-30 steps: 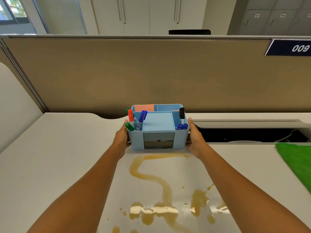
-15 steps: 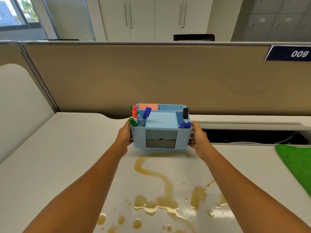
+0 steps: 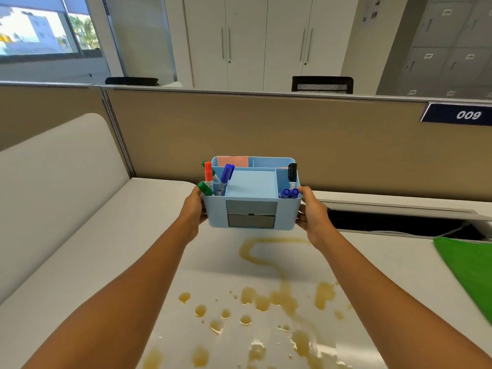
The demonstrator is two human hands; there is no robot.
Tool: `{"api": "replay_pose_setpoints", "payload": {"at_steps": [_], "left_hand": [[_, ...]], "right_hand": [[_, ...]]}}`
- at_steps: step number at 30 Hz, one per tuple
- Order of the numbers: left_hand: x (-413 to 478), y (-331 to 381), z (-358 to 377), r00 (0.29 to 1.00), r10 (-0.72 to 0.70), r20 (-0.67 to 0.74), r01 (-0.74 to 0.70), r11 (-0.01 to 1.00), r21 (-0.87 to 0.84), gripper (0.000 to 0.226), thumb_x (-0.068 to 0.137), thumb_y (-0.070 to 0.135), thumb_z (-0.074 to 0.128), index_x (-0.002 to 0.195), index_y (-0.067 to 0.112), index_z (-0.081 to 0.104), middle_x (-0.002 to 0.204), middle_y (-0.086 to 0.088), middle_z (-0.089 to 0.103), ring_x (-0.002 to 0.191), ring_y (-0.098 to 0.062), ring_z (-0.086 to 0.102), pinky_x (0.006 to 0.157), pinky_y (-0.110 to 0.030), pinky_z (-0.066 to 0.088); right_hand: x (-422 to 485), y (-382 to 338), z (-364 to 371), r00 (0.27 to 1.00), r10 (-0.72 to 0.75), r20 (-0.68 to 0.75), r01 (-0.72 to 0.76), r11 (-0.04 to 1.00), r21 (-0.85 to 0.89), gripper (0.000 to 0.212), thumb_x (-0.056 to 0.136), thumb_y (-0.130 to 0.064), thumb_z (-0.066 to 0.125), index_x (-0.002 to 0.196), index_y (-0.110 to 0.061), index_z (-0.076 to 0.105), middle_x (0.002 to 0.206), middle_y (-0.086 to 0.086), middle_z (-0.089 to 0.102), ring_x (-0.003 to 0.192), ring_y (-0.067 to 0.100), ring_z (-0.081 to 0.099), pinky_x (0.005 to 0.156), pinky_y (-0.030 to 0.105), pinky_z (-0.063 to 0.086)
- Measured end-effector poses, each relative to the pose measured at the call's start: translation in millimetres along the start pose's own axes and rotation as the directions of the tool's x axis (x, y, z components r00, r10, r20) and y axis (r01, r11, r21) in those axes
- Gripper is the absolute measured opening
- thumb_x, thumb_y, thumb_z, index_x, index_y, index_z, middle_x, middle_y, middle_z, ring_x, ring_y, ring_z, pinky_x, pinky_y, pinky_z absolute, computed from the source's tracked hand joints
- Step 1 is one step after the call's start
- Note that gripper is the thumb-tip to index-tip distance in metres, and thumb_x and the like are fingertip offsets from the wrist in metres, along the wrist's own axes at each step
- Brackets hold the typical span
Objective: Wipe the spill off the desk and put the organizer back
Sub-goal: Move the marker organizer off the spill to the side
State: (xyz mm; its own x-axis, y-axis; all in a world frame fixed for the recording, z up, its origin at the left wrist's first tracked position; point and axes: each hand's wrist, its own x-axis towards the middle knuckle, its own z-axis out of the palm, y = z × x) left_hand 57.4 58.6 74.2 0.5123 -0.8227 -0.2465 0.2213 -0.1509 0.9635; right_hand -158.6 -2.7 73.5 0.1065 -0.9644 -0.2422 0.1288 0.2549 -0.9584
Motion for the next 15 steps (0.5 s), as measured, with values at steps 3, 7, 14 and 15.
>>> {"api": "replay_pose_setpoints", "payload": {"at_steps": [3,7,14,15], "left_hand": [[-14,7,-31,1.000,-0.007,-0.024,0.006,1.000,-0.022,0.032,0.097,0.034,0.022,0.110,0.023,0.049,0.080,0.001,0.058,0.071,-0.012,0.057,0.066,-0.024,0.047],[-26,13,-72,0.999,-0.022,-0.038,0.021,1.000,-0.023,0.032,0.097,0.035,0.021,0.112,0.022,0.047,0.080,0.001,0.057,0.072,-0.012,0.056,0.079,-0.031,0.047],[-41,5,-159,0.998,-0.033,-0.059,0.032,0.999,-0.028,0.029,0.098,0.035,0.022,0.107,0.023,0.047,0.081,0.000,0.058,0.073,-0.012,0.056,0.067,-0.028,0.048],[-42,4,-173,0.997,-0.038,-0.067,0.036,0.999,-0.030,0.029,0.098,0.035,0.022,0.106,0.023,0.047,0.080,0.000,0.058,0.072,-0.012,0.056,0.066,-0.027,0.047]], "right_hand": [[-21,2,24,1.000,-0.008,0.026,0.008,1.000,-0.015,0.035,0.088,-0.039,0.049,0.114,-0.018,0.059,0.101,0.006,0.063,0.079,0.015,0.057,0.061,0.024,0.048],[-48,17,56,1.000,0.000,0.027,0.000,1.000,-0.020,0.033,0.088,-0.042,0.048,0.111,-0.020,0.059,0.108,0.009,0.064,0.088,0.020,0.059,0.065,0.027,0.049],[-93,57,124,0.999,0.050,0.001,-0.050,0.999,-0.010,0.027,0.087,-0.042,0.050,0.103,-0.022,0.061,0.105,0.008,0.065,0.089,0.021,0.058,0.077,0.035,0.047],[-99,64,136,0.999,0.053,-0.002,-0.053,0.999,-0.008,0.028,0.087,-0.041,0.050,0.103,-0.022,0.062,0.105,0.008,0.065,0.089,0.021,0.058,0.077,0.035,0.046]]}}
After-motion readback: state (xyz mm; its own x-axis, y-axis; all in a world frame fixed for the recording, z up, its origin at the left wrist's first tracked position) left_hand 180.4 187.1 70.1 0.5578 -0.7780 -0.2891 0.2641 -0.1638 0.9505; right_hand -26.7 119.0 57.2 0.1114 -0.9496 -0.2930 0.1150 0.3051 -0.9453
